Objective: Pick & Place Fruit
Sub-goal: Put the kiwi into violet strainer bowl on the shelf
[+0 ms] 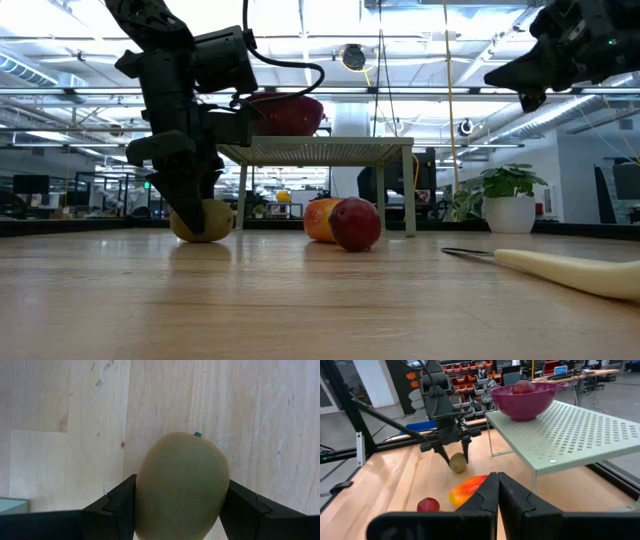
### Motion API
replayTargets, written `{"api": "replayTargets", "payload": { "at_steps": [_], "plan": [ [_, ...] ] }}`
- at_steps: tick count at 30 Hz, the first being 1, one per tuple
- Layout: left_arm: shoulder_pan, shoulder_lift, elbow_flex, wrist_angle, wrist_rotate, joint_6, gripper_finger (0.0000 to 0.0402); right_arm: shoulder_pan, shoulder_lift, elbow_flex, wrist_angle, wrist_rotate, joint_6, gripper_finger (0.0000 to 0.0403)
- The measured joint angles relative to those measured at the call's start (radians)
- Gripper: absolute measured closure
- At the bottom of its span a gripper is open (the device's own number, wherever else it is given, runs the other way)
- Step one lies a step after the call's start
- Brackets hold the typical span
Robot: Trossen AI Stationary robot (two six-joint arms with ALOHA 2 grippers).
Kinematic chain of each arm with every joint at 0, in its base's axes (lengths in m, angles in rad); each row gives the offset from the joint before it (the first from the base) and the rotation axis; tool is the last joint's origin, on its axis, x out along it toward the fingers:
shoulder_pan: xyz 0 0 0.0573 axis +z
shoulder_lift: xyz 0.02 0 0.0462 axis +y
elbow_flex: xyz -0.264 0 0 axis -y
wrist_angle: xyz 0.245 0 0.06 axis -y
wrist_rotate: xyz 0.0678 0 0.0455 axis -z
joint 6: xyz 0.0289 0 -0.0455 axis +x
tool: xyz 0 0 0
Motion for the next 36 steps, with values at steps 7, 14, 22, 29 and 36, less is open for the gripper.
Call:
{"api": "replayTargets", "payload": {
  "at_steps": [7,14,22,29,36],
  "plan": [
    [0.000,0.000,0.000,-0.001,0.000,0.003,0.0186,0.001,-0.045,0.000,-0.118,0.030,-0.007,0.0403],
    [0.000,0.000,0.000,-0.001,-0.014,0.001,0.0186,0.001,-0.068,0.000,-0.177,0.029,-0.026,0.0403],
    [0.000,0.001,0.006,-0.012,-0.019,-0.038,0.0186,0.001,-0.144,-0.073,-0.160,0.030,-0.040,0.0403],
    [0.000,0.002,0.127,-0.154,-0.019,-0.065,0.0186,0.001,-0.220,-0.102,-0.165,0.052,-0.017,0.0403],
    [-0.005,0.001,0.285,-0.354,-0.017,-0.076,0.0186,0.001,-0.218,-0.103,-0.168,0.052,-0.024,0.0403]
  ]
}}
